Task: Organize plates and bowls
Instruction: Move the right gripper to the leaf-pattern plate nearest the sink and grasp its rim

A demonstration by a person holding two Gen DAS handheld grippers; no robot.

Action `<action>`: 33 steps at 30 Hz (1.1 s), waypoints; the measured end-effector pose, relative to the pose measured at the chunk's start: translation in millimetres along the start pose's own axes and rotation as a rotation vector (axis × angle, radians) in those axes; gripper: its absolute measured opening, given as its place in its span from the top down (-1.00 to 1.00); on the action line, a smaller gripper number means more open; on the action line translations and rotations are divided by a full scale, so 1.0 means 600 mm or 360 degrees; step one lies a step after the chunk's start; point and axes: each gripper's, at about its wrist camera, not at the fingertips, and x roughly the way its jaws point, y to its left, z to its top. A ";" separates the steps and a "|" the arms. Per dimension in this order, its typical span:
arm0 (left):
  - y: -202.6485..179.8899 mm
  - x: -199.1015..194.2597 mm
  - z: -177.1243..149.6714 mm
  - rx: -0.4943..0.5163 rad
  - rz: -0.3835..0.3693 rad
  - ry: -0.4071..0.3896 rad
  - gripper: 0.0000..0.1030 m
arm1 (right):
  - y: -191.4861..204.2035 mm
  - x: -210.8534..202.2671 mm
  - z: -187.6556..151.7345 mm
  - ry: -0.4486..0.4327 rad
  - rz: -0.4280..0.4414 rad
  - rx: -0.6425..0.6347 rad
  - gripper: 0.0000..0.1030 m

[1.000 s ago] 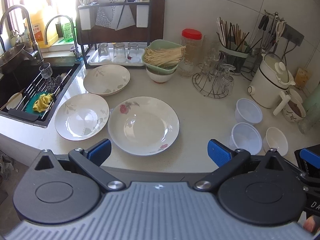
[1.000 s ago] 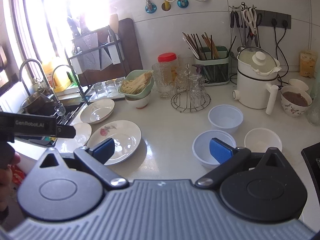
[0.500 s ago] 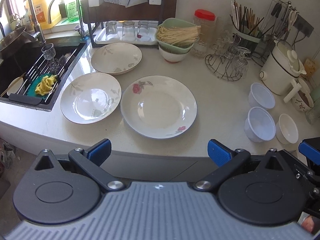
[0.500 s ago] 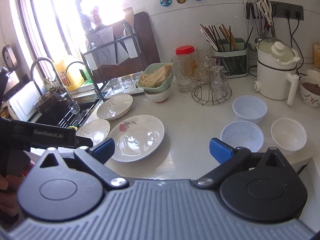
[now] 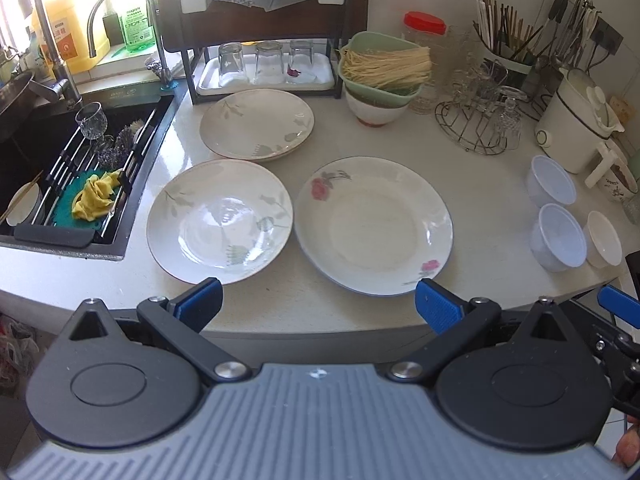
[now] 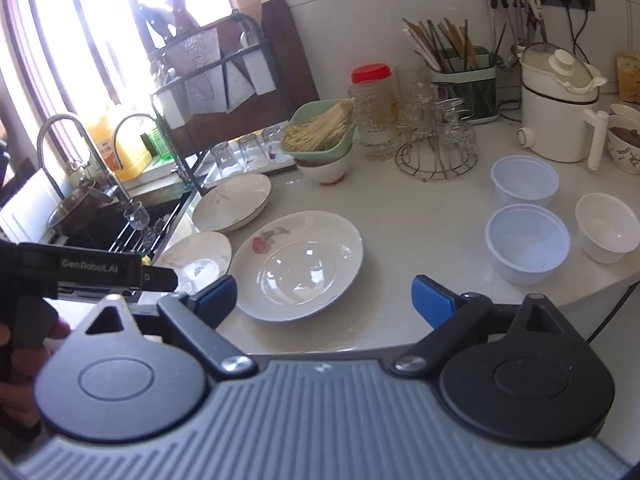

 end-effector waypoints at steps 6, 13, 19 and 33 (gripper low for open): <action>0.054 0.015 0.009 -0.0002 -0.0014 -0.0012 -1.00 | 0.042 0.033 0.009 0.0023 -0.0004 -0.0001 -0.60; 0.140 0.041 0.020 -0.0085 -0.0044 -0.0054 -1.00 | 0.099 0.082 0.009 0.0053 0.0037 -0.0008 -0.59; 0.223 0.074 0.041 -0.0138 -0.0074 -0.0066 -0.99 | 0.152 0.137 0.012 0.0077 0.0120 -0.0007 -0.59; 0.368 0.220 0.111 -0.0056 -0.0202 0.0041 -0.39 | 0.244 0.300 -0.019 0.0287 0.0139 0.0162 0.08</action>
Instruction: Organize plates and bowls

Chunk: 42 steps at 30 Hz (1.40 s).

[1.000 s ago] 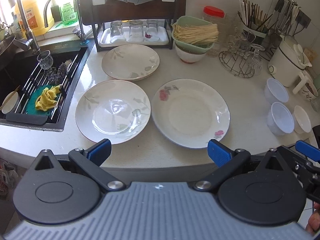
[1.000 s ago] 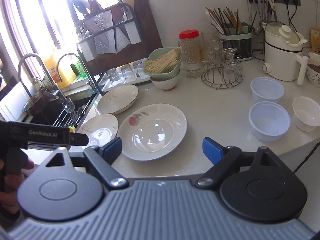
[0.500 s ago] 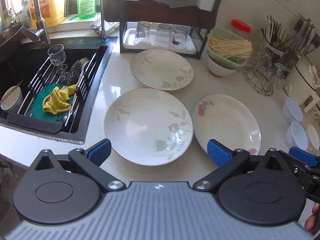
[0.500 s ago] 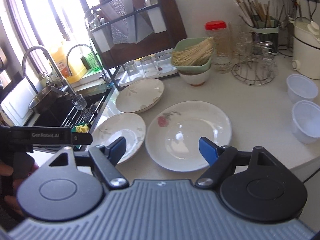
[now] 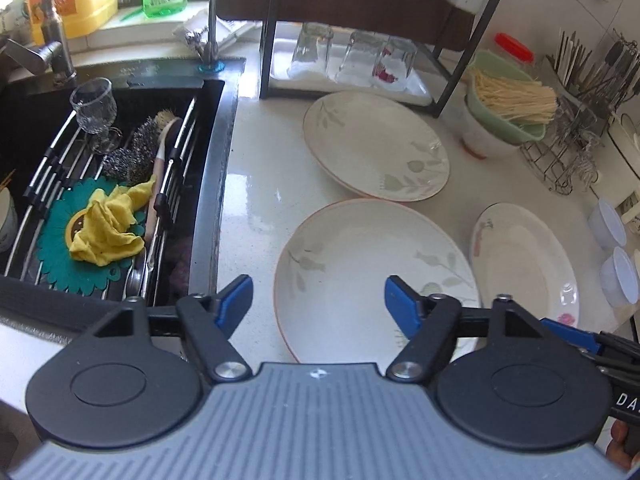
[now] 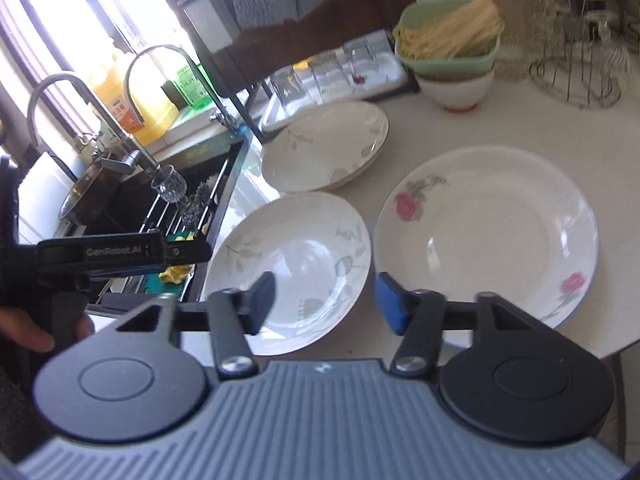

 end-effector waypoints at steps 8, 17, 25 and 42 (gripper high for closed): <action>0.047 0.079 0.019 0.0045 -0.0080 0.0101 0.12 | -0.002 0.060 -0.023 0.0122 -0.0059 0.0161 0.27; 0.063 0.126 0.028 0.0050 -0.0180 0.0172 0.52 | -0.005 0.100 -0.019 0.0116 -0.0183 0.0247 0.56; 0.061 0.153 0.034 0.0057 -0.0306 0.0191 0.56 | -0.018 0.120 -0.016 0.0138 -0.0187 0.0296 0.70; 0.065 0.091 0.092 0.0030 -0.0368 0.0268 0.56 | 0.003 0.084 0.030 0.0163 -0.0089 0.0328 0.69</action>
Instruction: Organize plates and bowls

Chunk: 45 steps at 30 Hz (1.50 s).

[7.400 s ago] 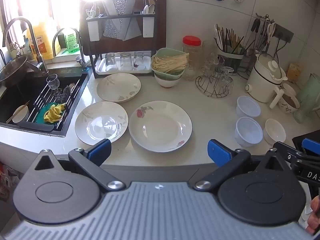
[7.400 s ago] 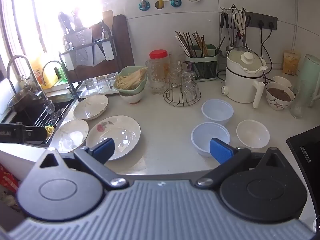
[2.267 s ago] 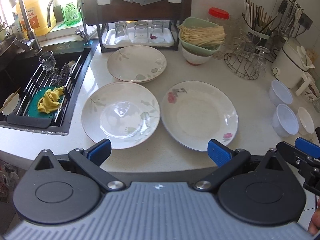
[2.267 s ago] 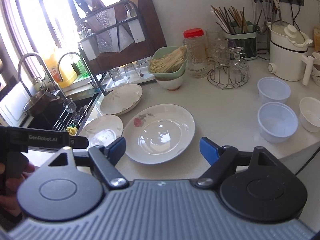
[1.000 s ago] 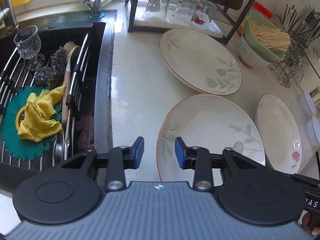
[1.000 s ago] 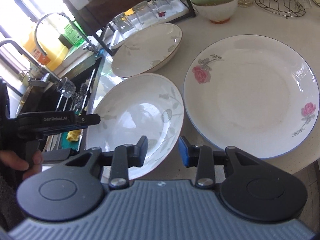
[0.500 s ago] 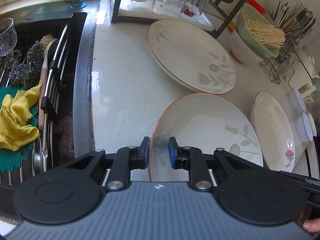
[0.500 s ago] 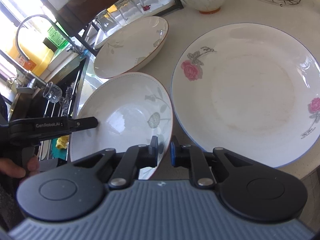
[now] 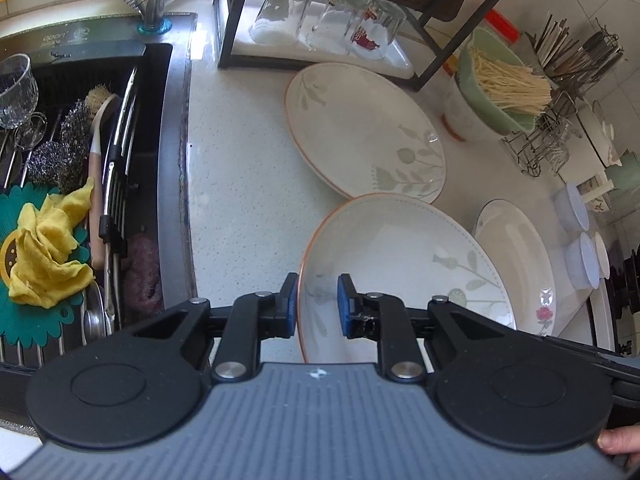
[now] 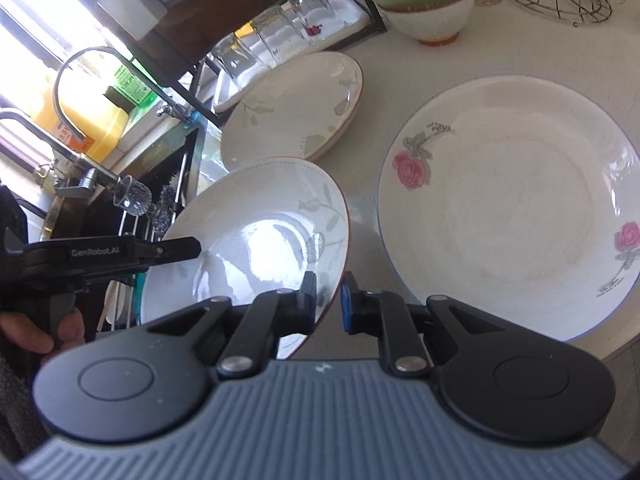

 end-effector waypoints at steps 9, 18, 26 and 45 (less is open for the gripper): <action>-0.052 -0.030 0.014 -0.0007 -0.0029 -0.0013 0.56 | -0.010 -0.052 0.031 -0.0060 0.0032 -0.0041 0.69; -0.134 0.001 0.030 0.0035 -0.0068 0.0025 0.56 | -0.075 -0.095 0.056 -0.0116 0.0038 -0.0037 0.69; -0.202 0.057 0.030 0.0092 -0.0060 0.0087 0.56 | -0.157 -0.099 0.066 -0.0100 0.0042 0.0077 0.69; -0.289 0.161 0.039 0.0147 0.0147 0.0211 0.56 | -0.259 -0.056 0.084 -0.0045 0.0024 -0.0018 0.69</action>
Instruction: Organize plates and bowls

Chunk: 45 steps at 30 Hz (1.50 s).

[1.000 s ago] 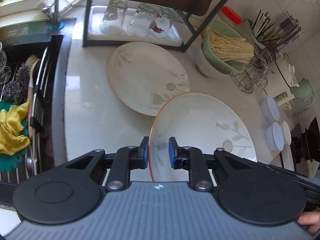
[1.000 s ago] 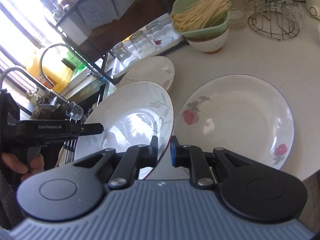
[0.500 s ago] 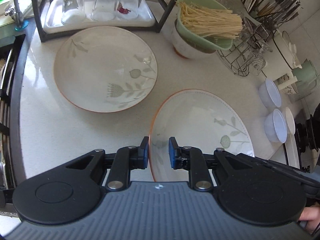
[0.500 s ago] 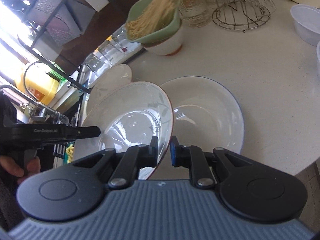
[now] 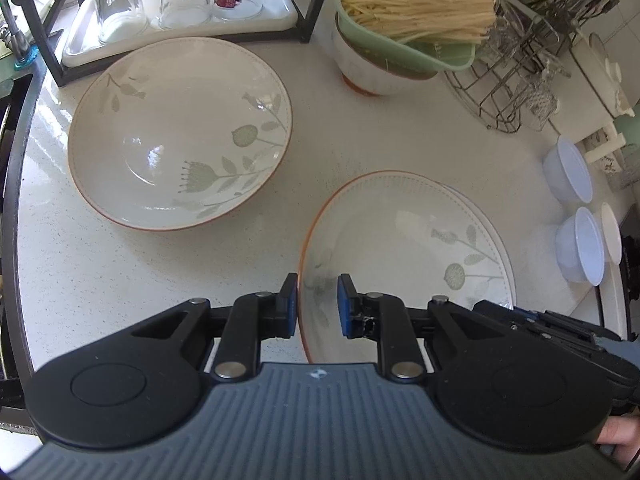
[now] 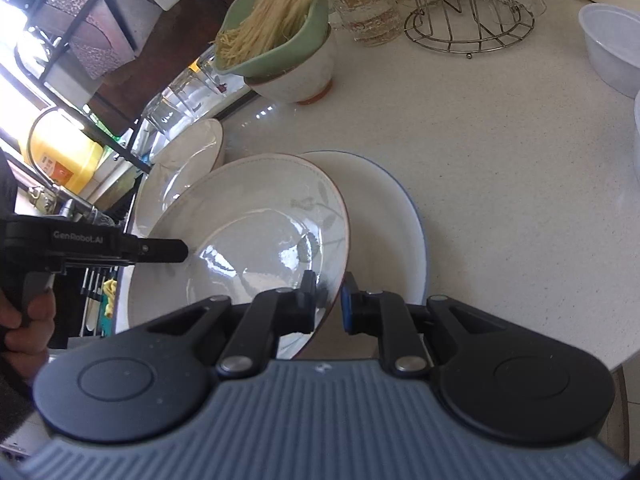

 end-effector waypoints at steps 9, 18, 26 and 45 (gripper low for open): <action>-0.018 0.023 0.000 0.0024 0.0075 0.0031 0.56 | -0.016 0.009 0.003 0.0021 -0.0015 -0.0039 0.68; -0.029 0.034 -0.012 0.0036 0.0136 0.0053 0.56 | -0.016 0.013 0.002 0.0037 -0.0041 -0.0091 0.68; -0.047 0.035 -0.017 0.0059 0.0230 0.0046 0.56 | -0.012 0.008 0.001 0.0000 -0.0097 -0.0152 0.69; -0.055 -0.019 -0.046 -0.0111 0.0196 -0.0079 0.55 | 0.001 -0.031 0.001 -0.0172 -0.0195 -0.0221 0.69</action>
